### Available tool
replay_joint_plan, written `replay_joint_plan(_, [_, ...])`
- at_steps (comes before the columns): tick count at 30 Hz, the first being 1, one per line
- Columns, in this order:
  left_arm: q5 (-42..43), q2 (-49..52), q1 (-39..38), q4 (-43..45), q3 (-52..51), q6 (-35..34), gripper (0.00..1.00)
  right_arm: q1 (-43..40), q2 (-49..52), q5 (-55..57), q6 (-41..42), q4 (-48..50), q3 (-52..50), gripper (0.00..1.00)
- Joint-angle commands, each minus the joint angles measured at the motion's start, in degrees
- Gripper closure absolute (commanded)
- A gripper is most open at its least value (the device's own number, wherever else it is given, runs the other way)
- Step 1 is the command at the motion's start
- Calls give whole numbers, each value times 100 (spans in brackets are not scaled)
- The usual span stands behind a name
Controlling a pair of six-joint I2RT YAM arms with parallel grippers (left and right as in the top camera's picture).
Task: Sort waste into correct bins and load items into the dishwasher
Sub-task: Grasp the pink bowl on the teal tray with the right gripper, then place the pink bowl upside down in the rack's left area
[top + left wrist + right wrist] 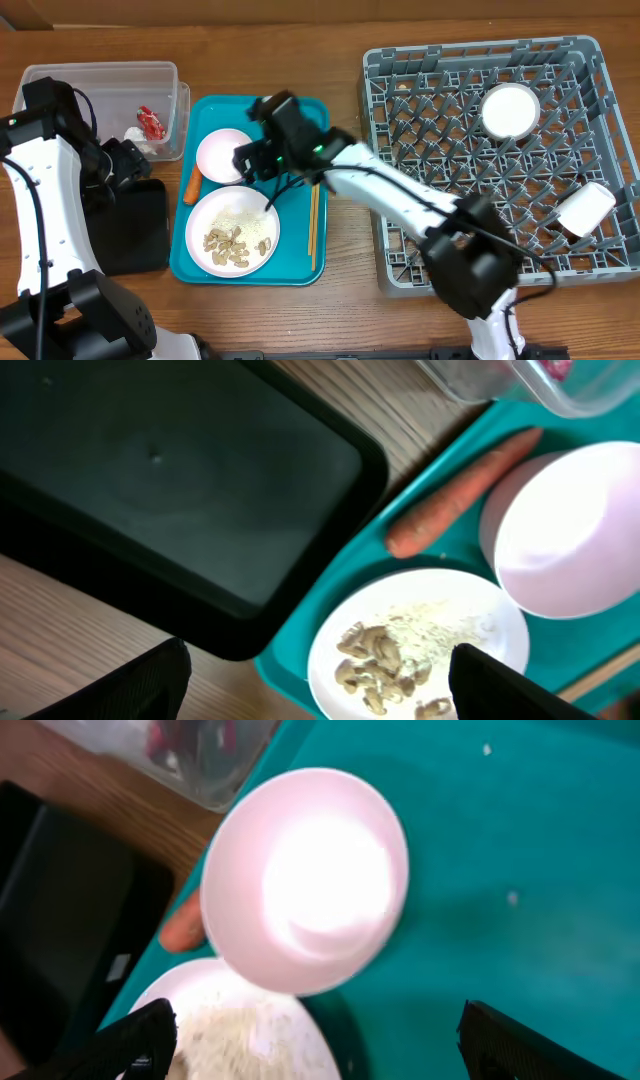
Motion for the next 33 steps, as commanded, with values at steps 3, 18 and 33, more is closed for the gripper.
replay_joint_plan(3, [212,-151,-15,-116,11,-105,15,227,551,1158,496,538,42,12])
replay_joint_plan(18, [212,-151,-22,-118,11,-70,15,-9,750,1676,682,363,234,96])
replay_joint_plan(33, [192,-151,-22,-35,11,-74,15,-2304,-2096,5327,-761,-3025,953,96])
